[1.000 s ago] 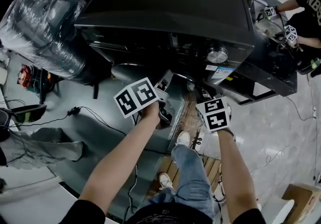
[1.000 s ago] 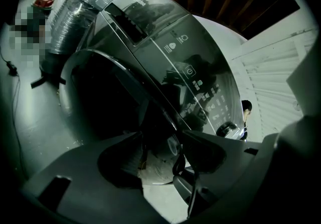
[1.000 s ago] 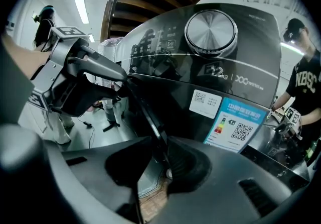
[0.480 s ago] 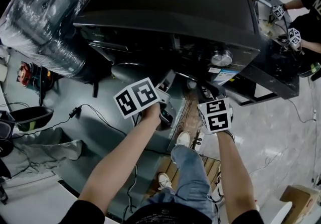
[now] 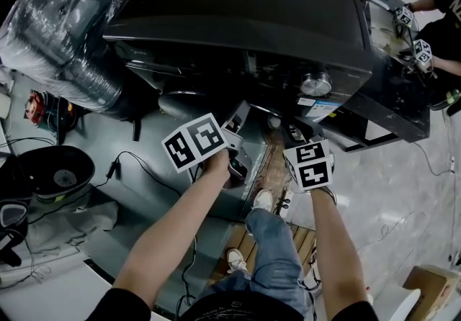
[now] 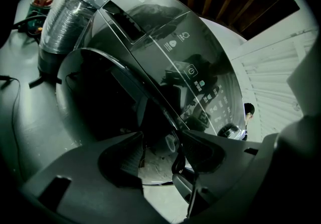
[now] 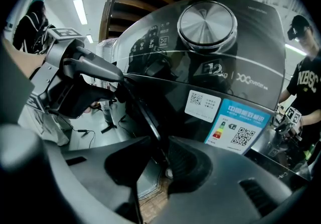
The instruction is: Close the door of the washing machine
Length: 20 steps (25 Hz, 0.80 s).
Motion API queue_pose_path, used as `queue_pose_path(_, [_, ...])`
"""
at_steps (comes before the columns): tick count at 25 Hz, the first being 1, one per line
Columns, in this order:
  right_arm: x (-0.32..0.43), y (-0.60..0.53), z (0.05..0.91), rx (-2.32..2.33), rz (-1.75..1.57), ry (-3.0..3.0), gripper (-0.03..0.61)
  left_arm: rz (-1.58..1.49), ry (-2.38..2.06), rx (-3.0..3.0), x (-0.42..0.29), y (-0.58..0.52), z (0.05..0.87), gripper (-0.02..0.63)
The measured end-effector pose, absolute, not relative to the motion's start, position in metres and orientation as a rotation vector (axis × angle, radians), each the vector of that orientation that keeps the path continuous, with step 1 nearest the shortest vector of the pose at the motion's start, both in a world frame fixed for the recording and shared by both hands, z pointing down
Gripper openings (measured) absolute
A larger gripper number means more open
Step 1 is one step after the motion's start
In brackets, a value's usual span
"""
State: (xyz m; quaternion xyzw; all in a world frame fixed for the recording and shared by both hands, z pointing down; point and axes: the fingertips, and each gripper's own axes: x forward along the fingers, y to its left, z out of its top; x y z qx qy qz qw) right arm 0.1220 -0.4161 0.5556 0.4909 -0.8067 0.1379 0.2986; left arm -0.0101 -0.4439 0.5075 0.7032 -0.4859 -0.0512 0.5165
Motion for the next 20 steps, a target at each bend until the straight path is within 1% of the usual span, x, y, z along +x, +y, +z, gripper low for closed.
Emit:
queue_pose_path(16, [0.1263,-0.4249,0.5564,1.325,0.338,-2.126,0.107,-0.123,-1.163,1.694,-0.0076,-0.4495,0.5081,0.261])
queue_pose_path(20, [0.1265,-0.4170,0.5535,1.344,0.363,-2.099,0.103,-0.084,-1.123,1.715,-0.0077,-0.4431,0.5093,0.248])
